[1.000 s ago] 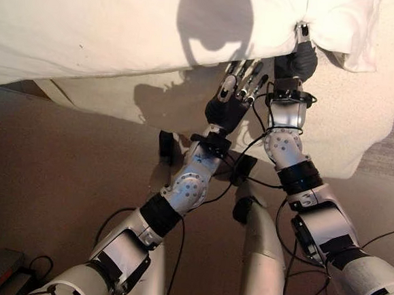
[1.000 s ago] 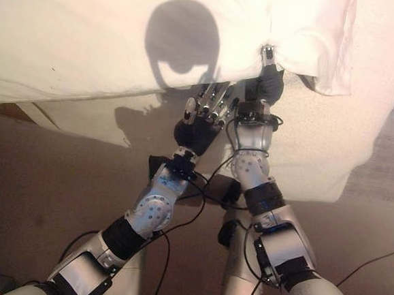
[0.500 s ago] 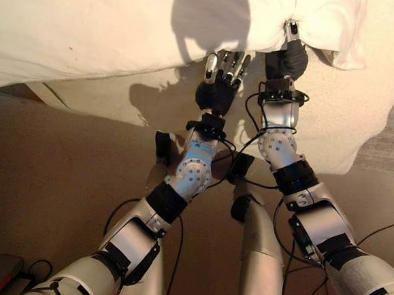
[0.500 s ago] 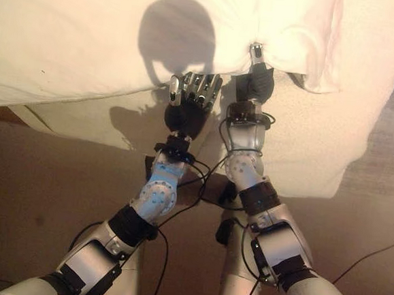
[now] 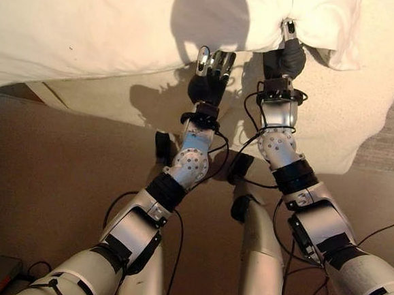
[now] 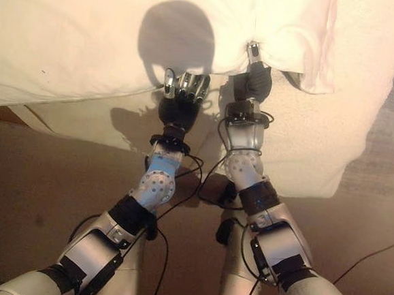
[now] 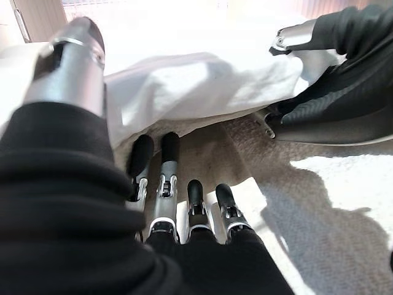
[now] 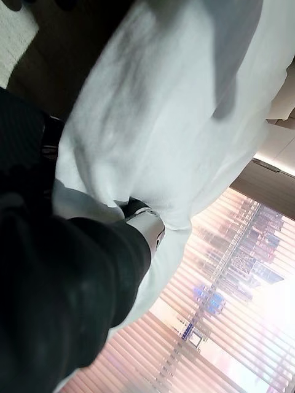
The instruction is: Make the bed
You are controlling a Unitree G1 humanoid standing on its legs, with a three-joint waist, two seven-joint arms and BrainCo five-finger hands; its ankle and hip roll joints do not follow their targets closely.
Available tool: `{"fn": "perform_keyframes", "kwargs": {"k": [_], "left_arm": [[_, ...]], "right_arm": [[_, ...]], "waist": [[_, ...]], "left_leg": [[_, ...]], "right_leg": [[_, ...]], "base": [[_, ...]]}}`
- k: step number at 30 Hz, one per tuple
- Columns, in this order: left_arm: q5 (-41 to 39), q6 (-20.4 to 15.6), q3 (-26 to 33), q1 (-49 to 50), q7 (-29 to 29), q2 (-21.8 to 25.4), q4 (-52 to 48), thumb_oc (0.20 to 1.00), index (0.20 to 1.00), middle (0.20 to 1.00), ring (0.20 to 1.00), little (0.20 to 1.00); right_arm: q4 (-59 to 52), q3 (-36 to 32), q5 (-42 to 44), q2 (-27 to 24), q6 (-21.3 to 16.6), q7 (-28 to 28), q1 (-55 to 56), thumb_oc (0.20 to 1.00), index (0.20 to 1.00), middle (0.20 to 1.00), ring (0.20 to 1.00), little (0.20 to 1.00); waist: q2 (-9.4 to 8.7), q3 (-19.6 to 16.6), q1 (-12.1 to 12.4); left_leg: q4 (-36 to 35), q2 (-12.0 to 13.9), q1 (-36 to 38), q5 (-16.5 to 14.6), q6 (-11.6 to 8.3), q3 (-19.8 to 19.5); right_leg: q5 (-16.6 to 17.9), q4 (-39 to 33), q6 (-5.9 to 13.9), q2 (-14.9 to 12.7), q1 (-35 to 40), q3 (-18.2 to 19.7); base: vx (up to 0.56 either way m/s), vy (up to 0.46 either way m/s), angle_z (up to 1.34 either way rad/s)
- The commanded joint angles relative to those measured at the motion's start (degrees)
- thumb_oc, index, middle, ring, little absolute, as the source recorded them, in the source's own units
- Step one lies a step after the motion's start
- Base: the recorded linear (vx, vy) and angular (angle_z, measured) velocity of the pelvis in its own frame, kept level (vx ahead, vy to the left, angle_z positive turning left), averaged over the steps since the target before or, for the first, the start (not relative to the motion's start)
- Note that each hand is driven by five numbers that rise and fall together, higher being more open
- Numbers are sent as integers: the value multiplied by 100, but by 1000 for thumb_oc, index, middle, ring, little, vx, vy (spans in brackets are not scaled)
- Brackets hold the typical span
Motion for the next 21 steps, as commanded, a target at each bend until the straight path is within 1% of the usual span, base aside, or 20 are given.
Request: {"fn": "perform_keyframes", "kwargs": {"k": [1,7,10,13,15,18,21], "left_arm": [[153,-440,559,-302,-13,254,-18,1000,1000,1000,1000,1000],[105,-530,795,-262,50,451,54,1000,1000,1000,1000,1000],[-19,-570,1044,-109,126,601,171,1000,1000,1000,1000,1000],[-77,-583,1151,13,163,655,230,1000,1000,1000,1000,1000],[0,-598,1263,111,269,818,343,1000,1000,1000,1000,1000],[133,-503,1369,334,288,1003,378,1000,1000,1000,1000,1000],[128,-533,1506,414,289,1175,398,1000,1000,1000,1000,1000]], "right_arm": [[-529,-373,-146,-246,-312,132,15,200,200,200,200,200],[-514,-389,-171,-268,-287,132,77,200,200,200,200,200],[-545,-393,-199,-278,-261,114,127,200,200,200,200,200],[-564,-403,-210,-276,-266,88,154,200,200,200,200,200],[-568,-392,-243,-302,-253,60,190,200,200,200,200,200],[-605,-411,-271,-366,-228,36,245,200,200,200,200,200],[-582,-379,-294,-412,-193,51,304,200,200,200,200,200]], "waist": [[-217,-127,-35],[-206,-127,-20],[-186,-127,-5],[-176,-127,4],[-161,-127,34],[-119,-127,87],[-77,-127,124]], "left_leg": [[679,-186,139,-1053,86,89],[698,-185,146,-1063,84,97],[731,-181,120,-1070,86,91],[724,-184,120,-1071,92,76],[727,-191,118,-1062,91,79],[748,-197,110,-1071,99,76],[789,-197,105,-1086,102,79]], "right_leg": [[306,-176,542,151,-69,-39],[298,-155,537,155,-60,-53],[299,-160,534,154,-75,-42],[295,-166,533,158,-78,-36],[292,-155,531,153,-77,-51],[270,-113,536,139,-88,-62],[258,-85,536,129,-82,-68]], "base": [[0,0,0],[0,0,0],[0,0,0],[0,0,0],[0,0,0],[0,0,0],[0,0,0]]}}
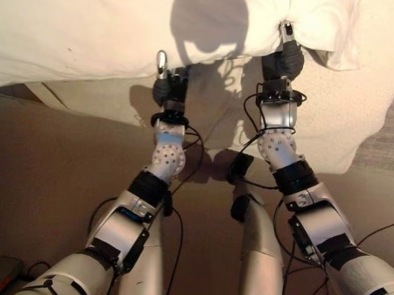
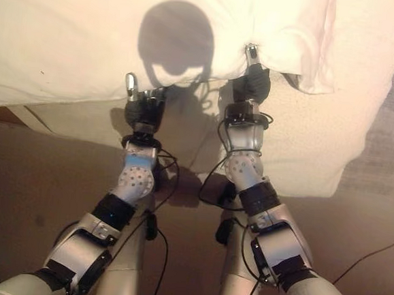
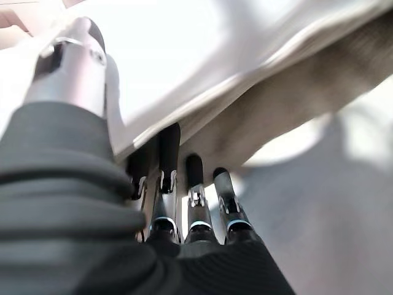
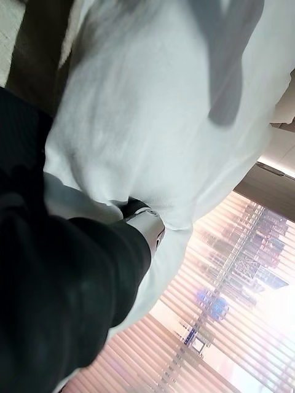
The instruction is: Make the bed
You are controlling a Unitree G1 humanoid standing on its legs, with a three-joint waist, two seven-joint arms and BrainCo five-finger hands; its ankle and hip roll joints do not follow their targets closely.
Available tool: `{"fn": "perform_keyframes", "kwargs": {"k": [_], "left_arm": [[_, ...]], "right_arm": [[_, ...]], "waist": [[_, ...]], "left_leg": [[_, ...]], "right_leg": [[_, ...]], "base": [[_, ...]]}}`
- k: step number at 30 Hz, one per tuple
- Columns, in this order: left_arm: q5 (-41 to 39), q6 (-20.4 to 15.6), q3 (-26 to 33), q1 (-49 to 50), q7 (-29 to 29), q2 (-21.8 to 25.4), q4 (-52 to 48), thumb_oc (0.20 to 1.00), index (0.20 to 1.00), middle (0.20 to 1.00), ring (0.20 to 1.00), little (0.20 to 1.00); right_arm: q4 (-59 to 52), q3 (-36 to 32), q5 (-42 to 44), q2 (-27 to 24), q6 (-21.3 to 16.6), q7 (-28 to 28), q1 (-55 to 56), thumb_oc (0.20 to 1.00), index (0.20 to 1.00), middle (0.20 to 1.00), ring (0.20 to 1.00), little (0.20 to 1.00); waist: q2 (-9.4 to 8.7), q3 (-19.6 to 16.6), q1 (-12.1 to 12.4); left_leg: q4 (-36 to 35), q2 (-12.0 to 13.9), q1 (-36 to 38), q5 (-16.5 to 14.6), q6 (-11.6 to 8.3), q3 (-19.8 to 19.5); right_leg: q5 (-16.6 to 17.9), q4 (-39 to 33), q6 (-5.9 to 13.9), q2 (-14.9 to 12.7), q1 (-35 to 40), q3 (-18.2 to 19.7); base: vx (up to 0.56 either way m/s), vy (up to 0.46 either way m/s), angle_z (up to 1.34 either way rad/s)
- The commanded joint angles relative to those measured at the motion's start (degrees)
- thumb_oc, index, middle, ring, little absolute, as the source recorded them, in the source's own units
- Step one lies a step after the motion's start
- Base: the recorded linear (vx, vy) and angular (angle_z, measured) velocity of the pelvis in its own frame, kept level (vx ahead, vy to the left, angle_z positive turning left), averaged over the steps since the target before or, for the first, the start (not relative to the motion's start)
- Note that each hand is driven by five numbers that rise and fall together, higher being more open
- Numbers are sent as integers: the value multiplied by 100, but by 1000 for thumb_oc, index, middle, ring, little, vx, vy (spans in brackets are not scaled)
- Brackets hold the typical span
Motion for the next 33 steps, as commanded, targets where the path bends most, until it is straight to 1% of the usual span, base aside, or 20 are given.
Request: {"fn": "perform_keyframes", "kwargs": {"k": [1,5,11,12,14,19,23,24,25,28,33], "left_arm": [[168,-311,558,-27,15,368,42,1000,1000,1000,1000,1000],[247,-353,734,27,105,546,124,1000,1000,1000,1000,1000],[535,-294,857,91,185,810,220,1000,1000,1000,1000,1000],[671,-273,894,90,200,1007,268,1000,1000,1000,1000,1000],[744,-262,960,100,210,1165,313,1000,1000,1000,1000,1000],[960,-363,1189,206,297,1502,187,1000,1000,1000,1000,1000],[1292,-529,1334,108,468,1818,73,1000,1000,1000,1000,1000],[1357,-586,1361,63,541,1831,16,244,244,244,244,244],[1435,-613,1382,29,596,1900,-5,200,200,200,200,200],[1688,-645,1464,30,662,2030,-76,200,200,200,200,200],[1859,-632,1495,122,651,2032,-213,200,200,200,200,200]], "right_arm": [[-591,-391,-302,-373,-247,105,242,200,200,200,200,200],[-669,-371,-354,-373,-227,118,314,200,200,200,200,200],[-793,-413,-419,-379,-216,130,403,200,200,200,200,200],[-814,-430,-429,-429,-220,143,457,200,200,200,200,200],[-815,-443,-443,-466,-216,155,511,200,200,200,200,200],[-956,-490,-498,-572,-185,205,737,200,200,200,200,200],[-1023,-472,-560,-652,-175,210,885,200,200,200,200,200],[-1046,-465,-570,-650,-161,214,919,200,200,200,200,200],[-1068,-461,-578,-664,-146,222,970,200,200,200,200,200],[-1089,-487,-610,-662,-118,262,1101,200,200,200,200,200],[-1130,-492,-640,-676,-43,373,1278,200,200,200,200,200]], "waist": [[-54,-127,91],[-17,-127,126],[15,-127,135],[42,-127,148],[54,-127,151],[89,-127,158],[101,-127,151],[97,-127,142],[102,-127,132],[100,-127,118],[116,-127,108]], "left_leg": [[785,-203,106,-1094,108,71],[815,-222,83,-1106,118,77],[822,-232,77,-1111,122,85],[830,-233,81,-1111,124,91],[837,-233,84,-1116,125,94],[874,-244,71,-1136,137,94],[870,-256,60,-1114,134,77],[880,-258,49,-1111,136,71],[894,-257,40,-1110,138,66],[917,-263,39,-1121,143,63],[906,-281,66,-1123,154,80]], "right_leg": [[254,-88,535,125,-87,-70],[249,-54,528,111,-102,-63],[246,-36,524,101,-115,-49],[235,-9,519,99,-127,-36],[225,14,513,96,-134,-19],[204,55,508,85,-149,20],[166,110,496,87,-168,58],[153,126,491,89,-177,68],[145,152,487,89,-190,77],[126,202,481,73,-214,82],[128,216,477,53,-202,100]], "base": [[0,0,0],[0,0,0],[0,0,0],[0,0,0],[8,19,0],[0,0,0],[0,0,0],[0,0,0],[0,0,0],[2,7,3],[0,0,0]]}}
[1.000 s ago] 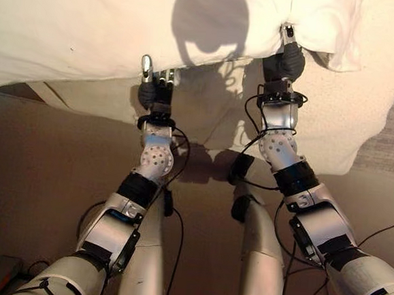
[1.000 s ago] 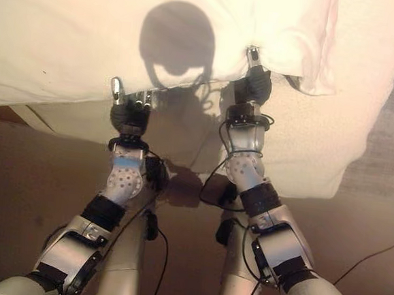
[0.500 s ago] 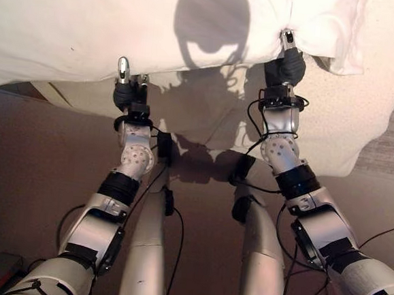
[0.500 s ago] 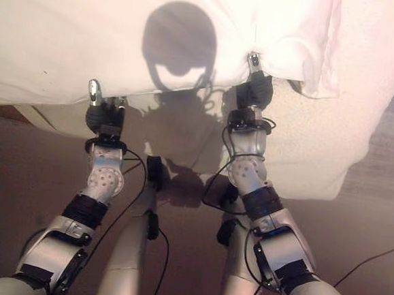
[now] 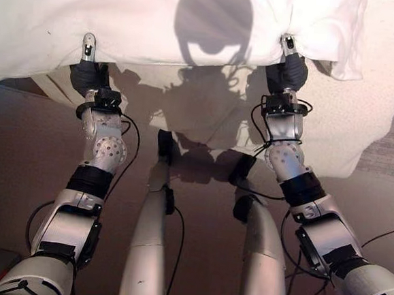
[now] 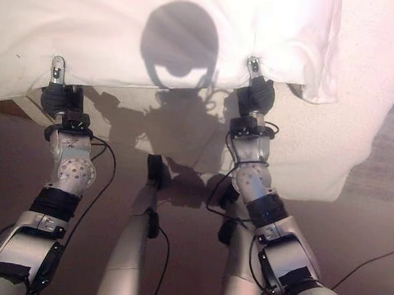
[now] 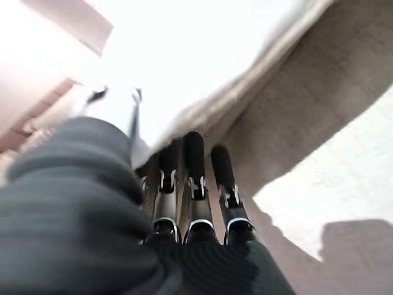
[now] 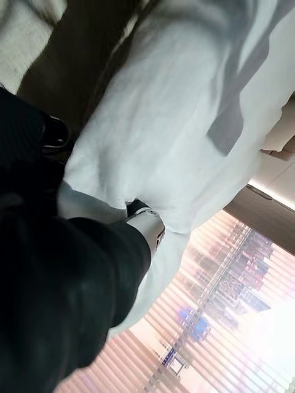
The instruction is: Make the bed
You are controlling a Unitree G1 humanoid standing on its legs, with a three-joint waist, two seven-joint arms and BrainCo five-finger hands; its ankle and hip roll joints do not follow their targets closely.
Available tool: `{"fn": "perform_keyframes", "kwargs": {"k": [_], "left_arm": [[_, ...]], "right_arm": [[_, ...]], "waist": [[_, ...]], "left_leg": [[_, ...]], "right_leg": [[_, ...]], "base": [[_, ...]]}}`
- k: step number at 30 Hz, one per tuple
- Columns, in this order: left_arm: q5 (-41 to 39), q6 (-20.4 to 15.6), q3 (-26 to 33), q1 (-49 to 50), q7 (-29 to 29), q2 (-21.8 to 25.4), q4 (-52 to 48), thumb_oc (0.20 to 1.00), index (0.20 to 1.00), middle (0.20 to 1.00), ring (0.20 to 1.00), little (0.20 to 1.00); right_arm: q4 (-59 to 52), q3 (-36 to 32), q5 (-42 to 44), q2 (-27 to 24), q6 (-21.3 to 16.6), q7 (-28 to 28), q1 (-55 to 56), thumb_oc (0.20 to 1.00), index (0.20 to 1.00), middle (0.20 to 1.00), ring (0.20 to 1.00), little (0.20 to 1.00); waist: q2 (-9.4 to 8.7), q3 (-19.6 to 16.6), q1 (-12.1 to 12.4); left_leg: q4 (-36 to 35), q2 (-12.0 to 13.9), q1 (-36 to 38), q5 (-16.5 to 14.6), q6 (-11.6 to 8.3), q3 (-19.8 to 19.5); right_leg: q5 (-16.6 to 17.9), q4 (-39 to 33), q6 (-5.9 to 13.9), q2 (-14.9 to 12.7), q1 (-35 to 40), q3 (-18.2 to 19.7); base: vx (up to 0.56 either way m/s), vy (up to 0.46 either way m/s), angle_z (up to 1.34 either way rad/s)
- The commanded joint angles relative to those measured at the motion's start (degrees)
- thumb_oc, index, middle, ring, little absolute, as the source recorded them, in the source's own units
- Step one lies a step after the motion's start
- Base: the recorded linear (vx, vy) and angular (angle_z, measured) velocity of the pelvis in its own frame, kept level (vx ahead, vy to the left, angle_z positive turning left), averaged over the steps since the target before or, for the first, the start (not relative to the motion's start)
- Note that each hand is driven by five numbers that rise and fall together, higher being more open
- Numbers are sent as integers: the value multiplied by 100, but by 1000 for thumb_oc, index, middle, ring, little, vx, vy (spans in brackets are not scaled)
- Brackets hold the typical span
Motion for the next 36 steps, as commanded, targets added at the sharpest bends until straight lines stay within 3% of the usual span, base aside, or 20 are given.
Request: {"fn": "perform_keyframes", "kwargs": {"k": [1,13,17,19,21,22,23,24,25,27,28,30,31,32,33,36], "left_arm": [[322,-522,705,-74,26,393,-294,200,200,200,200,200],[274,-525,1037,721,-246,-93,-902,200,200,200,200,200],[209,-432,1388,1806,-438,-692,-1376,200,200,200,200,200],[216,-224,1360,2336,-563,-1118,-1471,200,200,200,200,200],[236,-142,1374,2594,-676,-1157,-1460,200,200,200,200,200],[252,-89,1463,2869,-754,-1190,-1437,200,200,200,200,200],[444,6,1565,3232,-859,-1065,-1384,200,200,200,200,200],[622,103,1526,3349,-887,-924,-1226,200,200,200,200,200],[733,-21,1498,3313,-825,-963,-1032,200,200,200,200,200],[541,113,1638,3394,-1101,-1021,-958,200,200,200,200,200],[438,133,1550,3303,-1093,-1004,-944,200,200,200,200,200],[405,31,1769,3299,-1051,-1062,-872,200,200,200,200,200],[441,21,1842,3384,-981,-1045,-909,200,200,200,200,200],[453,30,1972,3454,-950,-980,-913,200,200,200,200,200],[552,20,1985,3483,-912,-847,-922,200,200,200,200,200],[834,98,2011,3596,-789,-451,-930,200,200,200,200,200]], "right_arm": [[-685,-489,-176,-467,-270,201,602,200,200,200,200,200],[-736,-722,-230,-449,-232,154,1159,200,200,200,200,200],[-975,-1177,-289,-202,-229,93,2142,200,200,200,200,200],[-1114,-1386,-395,-39,-157,76,2720,200,200,200,200,200],[-1093,-1512,-470,-27,-97,70,3006,200,200,200,200,200],[-1044,-1653,-411,66,-91,98,3159,200,200,200,200,200],[-934,-1786,-406,153,-51,187,3502,200,200,200,200,200],[-809,-1794,-439,123,28,235,3661,200,200,200,200,200],[-620,-1807,-502,142,-7,276,3729,200,200,200,200,200],[-402,-1940,-510,-73,135,279,3909,200,200,200,200,200],[-421,-1923,-502,-82,128,268,3963,200,200,200,200,200],[-283,-1834,-613,-71,218,248,3893,200,200,200,200,200],[-317,-1845,-612,-65,305,243,3944,200,200,200,200,200],[-292,-1898,-555,-25,373,294,4035,200,200,200,200,200],[-177,-1822,-521,-64,469,380,4184,200,200,200,200,200],[-169,-1781,-507,-200,741,496,4582,200,200,200,200,200]], "waist": [[108,-132,-42],[85,-132,-26],[108,-132,-6],[172,-132,-36],[235,-132,-11],[256,-132,-30],[347,-185,103],[340,-228,-9],[293,-430,-75],[394,-813,71],[391,-907,-58],[367,-1123,242],[286,-1187,273],[204,-1323,212],[159,-1512,185],[242,-1865,148]], "left_leg": [[822,-270,177,-1124,161,94],[822,-270,460,-1124,152,96],[1013,-404,1327,-1490,324,235],[988,-533,1970,-1627,470,363],[891,-601,2403,-1664,539,394],[836,-646,2632,-1525,617,508],[747,-692,3319,-1745,648,568],[670,-772,3458,-1566,709,623],[695,-871,3585,-1581,648,569],[879,-1029,3739,-1656,463,508],[1365,-1056,3596,-1434,235,407],[1936,-1104,3659,-1197,-116,-54],[1852,-775,3729,-1141,-195,-189],[1506,-256,3891,-1251,-140,-160],[942,424,4008,-1128,-141,-207],[-558,1306,4191,-110,-505,-599]], "right_leg": [[228,4,512,111,-86,96],[284,-57,538,131,208,20],[384,122,663,-76,885,195],[604,452,752,-313,1241,358],[657,686,794,-415,1455,412],[848,904,701,-348,1582,304],[876,1268,867,-362,2065,-23],[766,1451,774,266,2131,-33],[564,1024,779,643,2435,79],[257,137,632,328,3176,-289],[-85,-9,358,739,3281,110],[-349,-245,149,722,3833,128],[-330,-355,186,528,4014,63],[-358,-370,267,372,4068,60],[-391,-381,382,218,4139,94],[-287,-578,656,-168,4383,289]], "base": [[0,0,0],[-1,6,0],[7,158,9],[63,260,16],[22,167,12],[96,212,6],[28,266,3],[197,190,5],[113,100,28],[173,57,43],[126,103,51],[159,276,74],[173,378,-22],[223,422,-80],[277,443,-115],[237,515,-25]]}}
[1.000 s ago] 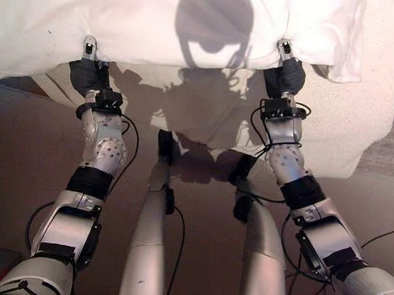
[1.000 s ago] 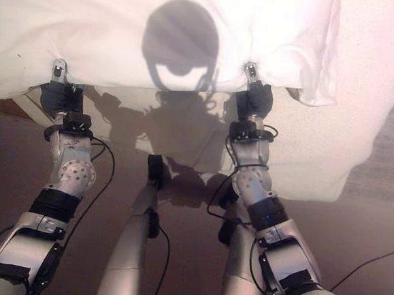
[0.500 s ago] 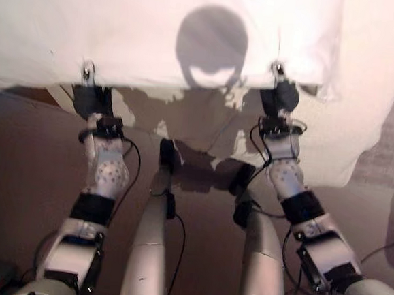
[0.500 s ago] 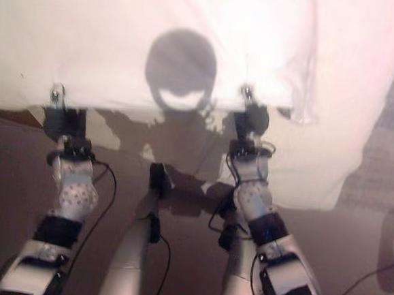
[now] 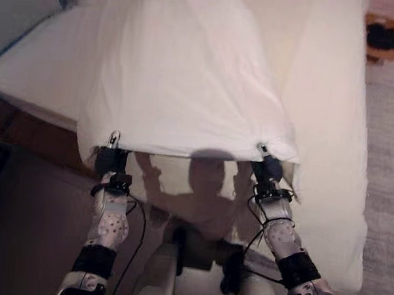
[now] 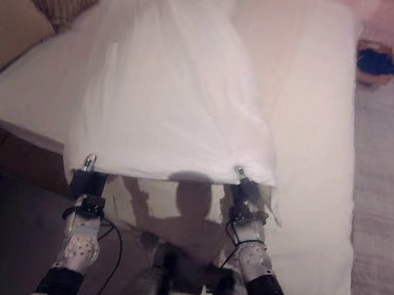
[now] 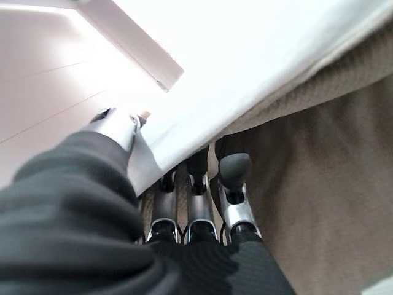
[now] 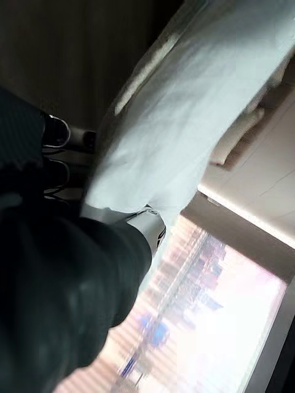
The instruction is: Make the bed
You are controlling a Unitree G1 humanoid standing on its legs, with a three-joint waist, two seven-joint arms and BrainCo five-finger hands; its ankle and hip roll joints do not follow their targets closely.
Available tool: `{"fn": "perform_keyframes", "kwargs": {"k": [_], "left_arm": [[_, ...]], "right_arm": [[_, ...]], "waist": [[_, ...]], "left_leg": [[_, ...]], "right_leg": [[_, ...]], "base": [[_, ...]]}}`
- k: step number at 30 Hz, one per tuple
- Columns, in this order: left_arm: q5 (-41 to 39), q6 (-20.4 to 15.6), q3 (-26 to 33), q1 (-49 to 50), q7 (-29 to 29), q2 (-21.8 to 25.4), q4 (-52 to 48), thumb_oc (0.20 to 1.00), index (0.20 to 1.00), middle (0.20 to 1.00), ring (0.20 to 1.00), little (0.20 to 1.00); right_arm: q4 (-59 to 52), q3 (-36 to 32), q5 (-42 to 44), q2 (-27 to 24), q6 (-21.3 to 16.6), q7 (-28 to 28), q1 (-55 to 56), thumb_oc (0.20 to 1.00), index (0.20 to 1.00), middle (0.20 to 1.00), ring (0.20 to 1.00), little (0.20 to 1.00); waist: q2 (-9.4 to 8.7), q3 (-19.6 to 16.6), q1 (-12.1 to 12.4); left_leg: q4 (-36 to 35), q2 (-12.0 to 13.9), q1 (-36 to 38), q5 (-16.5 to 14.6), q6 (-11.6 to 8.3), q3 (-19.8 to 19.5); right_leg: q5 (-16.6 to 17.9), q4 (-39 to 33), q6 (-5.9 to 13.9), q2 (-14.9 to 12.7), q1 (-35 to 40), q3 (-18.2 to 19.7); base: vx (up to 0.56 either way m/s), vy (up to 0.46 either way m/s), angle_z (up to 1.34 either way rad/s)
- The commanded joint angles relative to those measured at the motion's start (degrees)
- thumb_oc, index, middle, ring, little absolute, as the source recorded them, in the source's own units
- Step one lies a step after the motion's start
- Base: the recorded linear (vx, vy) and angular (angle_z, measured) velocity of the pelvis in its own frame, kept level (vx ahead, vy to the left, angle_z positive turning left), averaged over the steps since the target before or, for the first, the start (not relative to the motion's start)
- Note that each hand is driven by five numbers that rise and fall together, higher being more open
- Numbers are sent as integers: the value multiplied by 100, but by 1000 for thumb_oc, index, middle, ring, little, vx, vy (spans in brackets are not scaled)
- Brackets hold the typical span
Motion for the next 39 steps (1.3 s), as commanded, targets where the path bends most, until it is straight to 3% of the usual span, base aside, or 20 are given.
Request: {"fn": "perform_keyframes", "kwargs": {"k": [1,5,6,7,9,11,14,15,16,17,18,19,21,23,24,26,28,33,35,39], "left_arm": [[-62,-816,1370,330,328,904,-360,200,200,200,200,200],[24,-678,1448,397,101,1133,-559,200,200,200,200,200],[148,-610,1381,448,-41,1084,-710,200,200,200,200,200],[208,-593,1331,519,-119,1098,-812,200,200,200,200,200],[417,-564,1321,566,-76,1095,-935,200,200,200,200,200],[491,-482,1348,671,-43,1119,-1180,200,200,200,200,200],[646,-493,1254,820,-51,1038,-1193,200,200,200,200,200],[653,-493,1252,823,-43,1039,-1199,200,200,200,200,200],[744,-536,1282,1001,49,896,-1334,200,200,200,200,200],[719,-463,1249,1037,71,711,-1418,200,200,200,200,200],[677,-447,1208,1065,146,617,-1448,200,200,200,200,200],[597,-446,1273,1053,81,573,-1458,200,200,200,200,200],[568,-468,1236,1126,130,354,-1574,200,200,200,200,200],[626,-479,1250,1129,170,363,-1587,200,200,200,200,200],[629,-479,1252,1129,172,358,-1590,200,200,200,200,200],[770,-451,1282,1270,90,427,-1807,200,200,200,200,200],[737,-427,1250,1174,34,496,-1841,200,200,200,200,200],[1035,-95,672,953,-182,620,-1895,200,200,200,200,200],[1273,-56,716,1012,-166,755,-1733,200,200,200,200,200],[1415,-160,746,1077,-37,757,-1878,200,200,200,200,200]], "right_arm": [[-139,-1277,163,-973,-577,-10,702,200,200,200,200,200],[-208,-1524,-98,-1026,-392,-55,1147,200,200,200,200,200],[-442,-1817,-296,-1058,-401,-107,1451,200,200,200,200,200],[-461,-1861,-302,-1018,-456,-184,1430,200,200,200,200,200],[-352,-1746,-481,-944,-547,-277,1270,200,200,200,200,200],[-306,-1689,-525,-898,-462,-213,1227,200,200,200,200,200],[-295,-1576,-582,-868,-448,-33,1183,200,200,200,200,200],[-294,-1575,-581,-864,-450,-30,1185,200,200,200,200,200],[-285,-1442,-600,-842,-524,12,1115,200,200,200,200,200],[-258,-1371,-571,-875,-525,-16,1084,200,200,200,200,200],[-300,-1316,-694,-980,-487,-22,1090,200,200,200,200,200],[-139,-1251,-724,-1059,-496,-25,924,200,200,200,200,200],[26,-1132,-683,-1206,-527,-178,488,200,200,200,200,200],[146,-1127,-652,-1342,-518,-201,384,200,200,200,200,200],[150,-1124,-650,-1347,-520,-199,380,200,200,200,200,200],[127,-1249,-696,-1438,-394,-220,611,200,200,200,200,200],[128,-1463,-692,-1479,-372,-244,881,200,200,200,200,200],[-281,-2000,-807,-1269,-457,-376,1337,200,200,200,200,200],[-151,-1988,-904,-1107,-500,-520,1244,200,200,200,200,200],[-2,-1665,-948,-1023,-497,-338,846,200,200,200,200,200]], "waist": [[121,-778,-89],[236,-1034,-136],[180,-1045,-206],[189,-999,-201],[235,-926,-146],[238,-887,-229],[47,-939,-211],[66,-956,-196],[-132,-954,28],[-74,-1032,162],[-109,-1010,112],[-79,-996,333],[0,-838,781],[10,-795,628],[13,-801,620],[223,-1026,332],[282,-1168,-6],[247,-1075,-281],[262,-982,-317],[217,-936,-102]], "left_leg": [[-1860,242,902,1555,-87,48],[-2286,136,1254,1351,-401,200],[-1828,-257,1050,989,-368,373],[-1577,-488,967,750,-196,542],[-1403,-879,1069,476,211,1009],[-1533,-1287,1229,572,538,1195],[-1858,-1798,1436,721,672,1240],[-1864,-1768,1421,735,669,1251],[-1753,-2220,1618,527,785,1256],[-1642,-2220,1576,452,753,1331],[-1229,-2141,1346,444,692,1314],[-1051,-2151,1156,446,603,1087],[-317,-2122,885,558,278,455],[50,-1255,1146,523,221,361],[44,-1257,1134,539,224,357],[-172,-666,1718,890,84,-516],[-745,-108,2058,1047,-98,-571],[-1664,-1084,2183,-83,116,-660],[-1811,-1188,2247,16,321,-301],[-1895,-1591,2149,348,647,259]], "right_leg": [[492,-366,450,-154,35,-10],[1280,-715,693,-849,368,53],[2408,-1014,693,-1301,609,-209],[2786,-876,693,-1632,551,-520],[2161,-17,531,-1760,474,-1118],[1506,1274,374,-916,278,-921],[1068,1214,508,783,-110,-990],[1116,1147,499,828,-105,-990],[997,490,447,843,105,-1298],[630,50,110,648,350,-1441],[143,-362,-293,1050,441,-904],[106,-560,-346,1105,492,-713],[102,-629,-376,875,581,-669],[247,-432,-305,523,335,-666],[266,-441,-307,523,327,-672],[418,-94,-80,15,-1,-560],[621,-14,113,-511,-94,-534],[1850,-438,502,-1551,375,-916],[1512,215,336,-1341,393,-1068],[1114,1031,301,-14,187,-1441]], "base": [[182,655,25],[100,617,8],[5,635,20],[-1,894,69],[5,858,87],[20,809,-2],[-12,429,-20],[-34,367,-60],[-113,328,-36],[-224,326,-102],[-300,115,-110],[-232,39,-100],[-352,353,-68],[-367,415,-111],[-260,515,-85],[-248,719,-30],[-187,726,56],[-160,647,115],[-235,615,103],[-215,466,-28]]}}
